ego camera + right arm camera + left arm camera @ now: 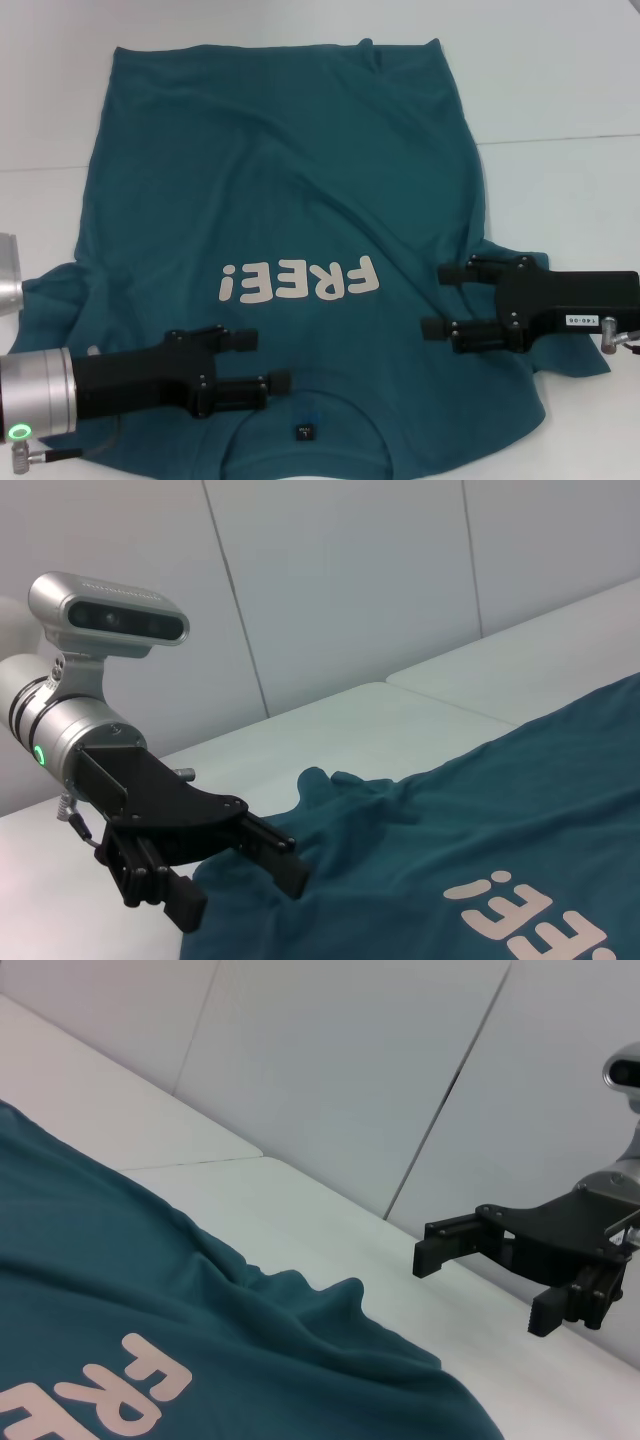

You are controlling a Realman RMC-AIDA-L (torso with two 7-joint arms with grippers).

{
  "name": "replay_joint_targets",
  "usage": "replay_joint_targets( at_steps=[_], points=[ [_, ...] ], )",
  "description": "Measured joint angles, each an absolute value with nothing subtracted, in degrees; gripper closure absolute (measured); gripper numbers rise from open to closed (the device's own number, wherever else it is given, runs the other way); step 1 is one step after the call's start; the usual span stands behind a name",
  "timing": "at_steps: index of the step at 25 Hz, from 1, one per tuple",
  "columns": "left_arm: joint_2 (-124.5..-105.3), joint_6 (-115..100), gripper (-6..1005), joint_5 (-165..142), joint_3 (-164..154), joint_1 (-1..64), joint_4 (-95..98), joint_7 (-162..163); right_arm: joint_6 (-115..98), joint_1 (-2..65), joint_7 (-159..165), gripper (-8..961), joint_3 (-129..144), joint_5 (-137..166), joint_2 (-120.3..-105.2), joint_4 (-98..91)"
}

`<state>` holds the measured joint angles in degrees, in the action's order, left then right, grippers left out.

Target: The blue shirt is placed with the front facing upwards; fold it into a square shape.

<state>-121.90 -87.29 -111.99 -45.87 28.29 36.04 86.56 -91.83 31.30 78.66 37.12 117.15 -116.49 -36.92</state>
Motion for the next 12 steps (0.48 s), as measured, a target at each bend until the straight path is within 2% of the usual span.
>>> replay_joint_targets(
  at_steps=[12],
  points=[
    [-121.90, -87.81, 115, -111.96, -45.80, 28.33, 36.84, 86.82, -91.51, 31.55, 78.75, 38, 37.08, 117.15, -116.57, -36.91]
  ],
)
